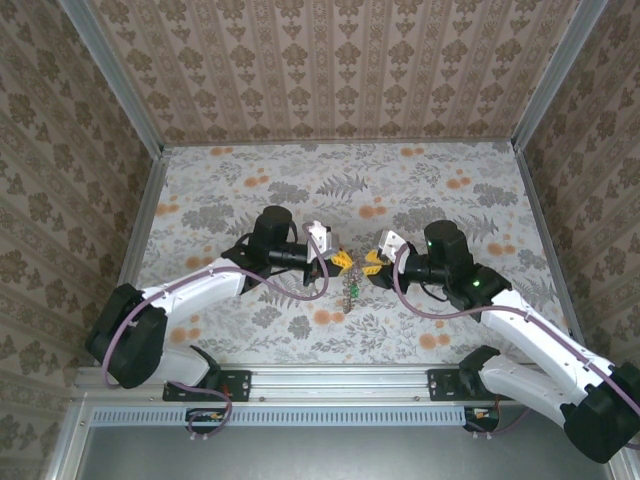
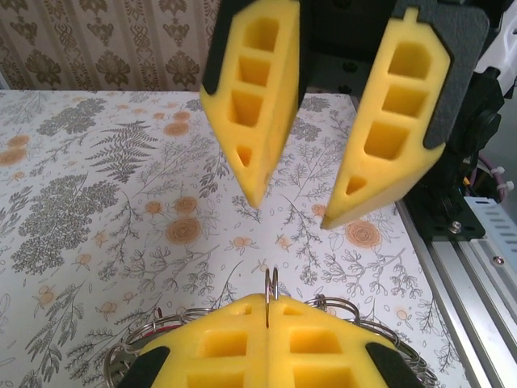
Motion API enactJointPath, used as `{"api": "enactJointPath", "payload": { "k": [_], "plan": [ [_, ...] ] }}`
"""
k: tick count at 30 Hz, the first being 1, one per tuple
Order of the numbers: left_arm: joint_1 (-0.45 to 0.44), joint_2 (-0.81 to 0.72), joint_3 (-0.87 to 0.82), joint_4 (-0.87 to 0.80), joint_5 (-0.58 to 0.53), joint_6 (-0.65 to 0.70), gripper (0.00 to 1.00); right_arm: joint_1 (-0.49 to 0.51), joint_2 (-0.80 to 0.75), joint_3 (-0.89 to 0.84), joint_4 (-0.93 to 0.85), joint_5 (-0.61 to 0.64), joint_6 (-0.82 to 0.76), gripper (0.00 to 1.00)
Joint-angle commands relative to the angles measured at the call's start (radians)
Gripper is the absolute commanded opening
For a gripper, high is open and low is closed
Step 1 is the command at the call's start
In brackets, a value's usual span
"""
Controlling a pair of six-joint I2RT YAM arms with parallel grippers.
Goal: Put the keys on the keyring
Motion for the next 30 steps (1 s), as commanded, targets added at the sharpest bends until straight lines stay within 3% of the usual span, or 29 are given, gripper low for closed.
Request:
{"api": "enactJointPath", "payload": {
  "k": [1, 7, 19, 30],
  "plan": [
    [0.004, -0.034, 0.034, -0.041, 0.008, 0.049, 0.0, 0.011, 0.005, 0.034, -0.02, 0.063, -0.04, 0.33],
    [-0.001, -0.034, 0.064, -0.126, -0.01, 0.099, 0.0, 0.02, 0.018, 0.053, -0.092, 0.165, -0.123, 0.31],
    [-0.016, -0.028, 0.075, -0.14, -0.02, 0.109, 0.0, 0.039, 0.059, 0.045, -0.008, -0.009, -0.101, 0.3],
    [-0.024, -0.028, 0.078, -0.141, -0.024, 0.109, 0.0, 0.048, 0.108, 0.024, 0.043, -0.043, -0.081, 0.29]
  ]
}}
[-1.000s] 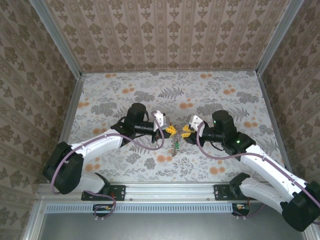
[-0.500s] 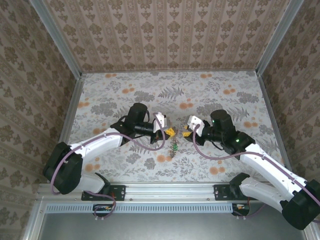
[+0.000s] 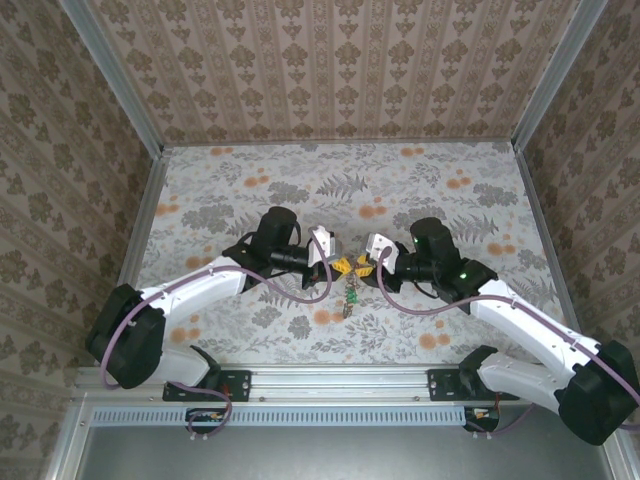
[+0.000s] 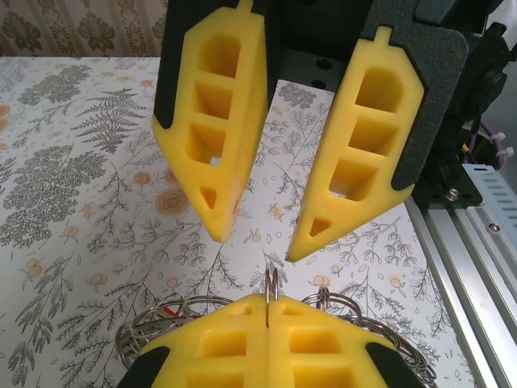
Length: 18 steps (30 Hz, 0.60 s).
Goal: Put the keys on the keyring
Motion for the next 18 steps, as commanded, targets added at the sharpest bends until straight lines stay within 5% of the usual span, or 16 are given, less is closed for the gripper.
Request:
{"api": "enactJointPath", "payload": {
  "k": [1, 11, 18],
  "plan": [
    [-0.009, -0.027, 0.045, -0.001, 0.011, 0.021, 0.0, 0.007, 0.0, -0.001, 0.031, -0.056, 0.009, 0.3],
    [-0.02, -0.03, 0.051, -0.001, 0.007, 0.021, 0.0, 0.007, 0.038, -0.011, 0.023, -0.039, 0.002, 0.28],
    [-0.02, -0.027, 0.054, -0.006, 0.009, 0.025, 0.0, 0.007, 0.037, -0.017, 0.041, -0.019, 0.003, 0.12]
  ]
}}
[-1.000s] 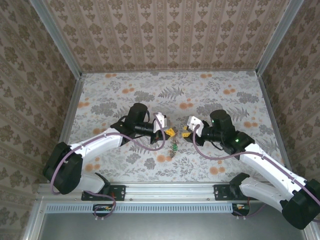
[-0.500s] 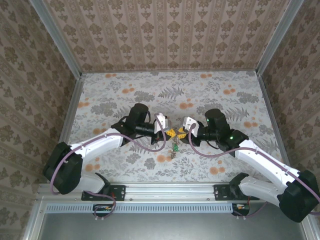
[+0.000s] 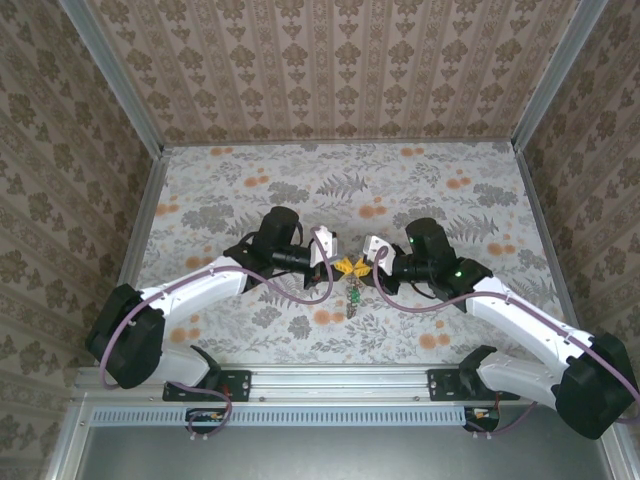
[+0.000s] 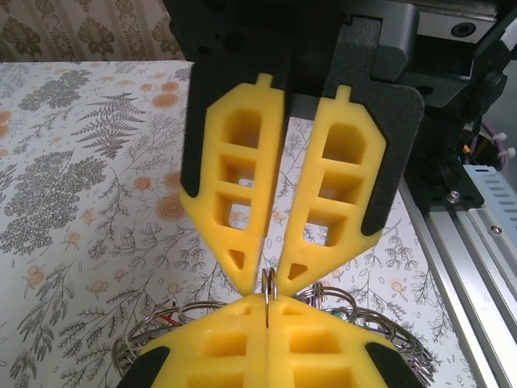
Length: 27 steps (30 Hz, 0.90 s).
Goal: Put the keys on the keyring
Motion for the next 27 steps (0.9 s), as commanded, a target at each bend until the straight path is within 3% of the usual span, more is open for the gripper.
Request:
{"api": "enactJointPath", "payload": {
  "k": [1, 4, 11, 16, 27],
  "plan": [
    [-0.003, -0.028, 0.042, -0.004, 0.024, 0.023, 0.0, 0.004, 0.0, -0.01, 0.031, 0.007, 0.001, 0.07],
    [-0.003, -0.029, 0.042, -0.02, 0.019, 0.032, 0.0, 0.004, -0.005, -0.002, 0.011, 0.018, -0.017, 0.0],
    [-0.009, -0.014, 0.088, -0.209, -0.031, 0.148, 0.18, 0.004, -0.014, 0.04, -0.052, -0.01, -0.039, 0.0],
    [-0.014, -0.005, 0.103, -0.233, -0.057, 0.171, 0.23, 0.004, -0.016, 0.045, -0.06, -0.017, -0.036, 0.0],
    [-0.032, 0.028, 0.14, -0.25, -0.059, 0.179, 0.27, 0.004, -0.018, 0.047, -0.049, -0.024, -0.024, 0.0]
  ]
}}
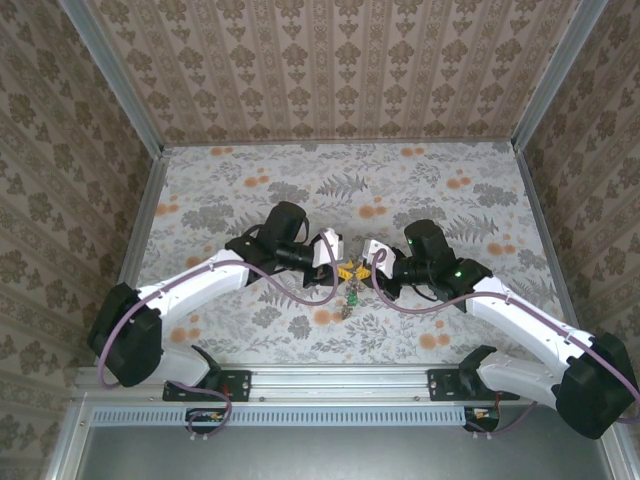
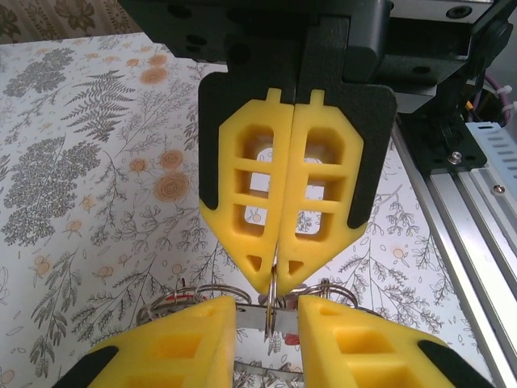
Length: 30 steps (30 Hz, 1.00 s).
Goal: Put the keys on the keyring
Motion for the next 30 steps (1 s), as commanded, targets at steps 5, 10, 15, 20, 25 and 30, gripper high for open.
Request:
{"api": "enactJointPath", "payload": {
  "k": [5, 10, 15, 20, 25, 30],
  "plan": [
    [-0.015, 0.026, 0.042, -0.045, -0.015, 0.042, 0.27, 0.002, -0.021, 0.036, 0.038, -0.031, 0.016, 0.0],
    [-0.018, 0.029, 0.045, -0.054, -0.027, 0.047, 0.27, 0.002, -0.025, 0.03, 0.047, -0.033, 0.022, 0.0],
    [-0.023, 0.031, 0.045, -0.046, -0.03, 0.045, 0.25, 0.002, -0.029, 0.027, 0.055, -0.037, 0.031, 0.0],
    [-0.029, 0.037, 0.055, -0.043, -0.028, 0.044, 0.13, 0.002, -0.027, 0.032, 0.053, -0.041, 0.033, 0.0],
    [-0.029, 0.035, 0.049, -0.024, -0.015, 0.032, 0.0, 0.002, -0.032, 0.027, 0.054, -0.039, 0.036, 0.01],
    [-0.016, 0.022, 0.011, 0.086, 0.031, -0.032, 0.0, -0.002, -0.06, -0.019, 0.112, -0.049, 0.057, 0.04]
  ]
}}
